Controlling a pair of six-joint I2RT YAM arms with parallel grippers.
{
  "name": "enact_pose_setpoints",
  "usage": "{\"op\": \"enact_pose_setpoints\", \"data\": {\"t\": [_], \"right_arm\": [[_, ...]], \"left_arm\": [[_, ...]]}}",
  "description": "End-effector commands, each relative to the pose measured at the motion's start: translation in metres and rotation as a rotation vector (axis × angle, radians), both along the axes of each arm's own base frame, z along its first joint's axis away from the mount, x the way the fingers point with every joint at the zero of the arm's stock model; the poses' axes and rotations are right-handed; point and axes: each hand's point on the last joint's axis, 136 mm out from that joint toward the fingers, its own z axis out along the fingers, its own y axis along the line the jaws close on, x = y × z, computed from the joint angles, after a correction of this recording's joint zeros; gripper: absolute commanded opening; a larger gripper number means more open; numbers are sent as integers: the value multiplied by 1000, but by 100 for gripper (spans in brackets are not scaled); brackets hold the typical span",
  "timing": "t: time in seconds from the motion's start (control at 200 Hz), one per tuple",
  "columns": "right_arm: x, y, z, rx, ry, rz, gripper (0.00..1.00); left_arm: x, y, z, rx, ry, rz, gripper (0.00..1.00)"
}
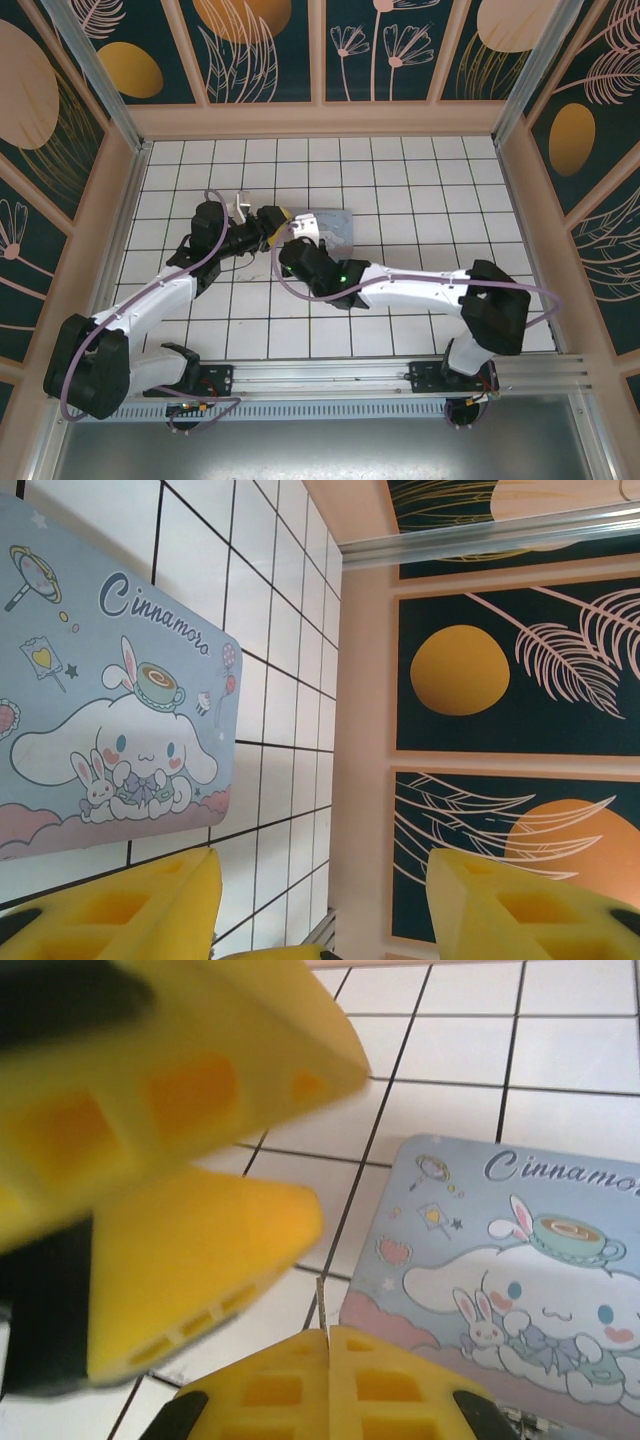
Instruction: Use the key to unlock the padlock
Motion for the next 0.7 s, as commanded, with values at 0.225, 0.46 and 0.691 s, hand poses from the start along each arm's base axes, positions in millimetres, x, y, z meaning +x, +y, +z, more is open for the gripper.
{"op": "enact_pose_setpoints", "data": {"t": [0.225, 0.46, 0.691], "right_arm": [[-9, -24, 38, 190, -53, 155, 0], [-10, -31, 45, 218, -66, 169, 0], [-8, -25, 42, 209, -55, 177, 0]], "left_arm": [[2, -5, 15, 2, -36, -17, 52], [0, -14, 19, -2, -38, -35, 52], [-1, -25, 20, -6, -37, -54, 51]]}}
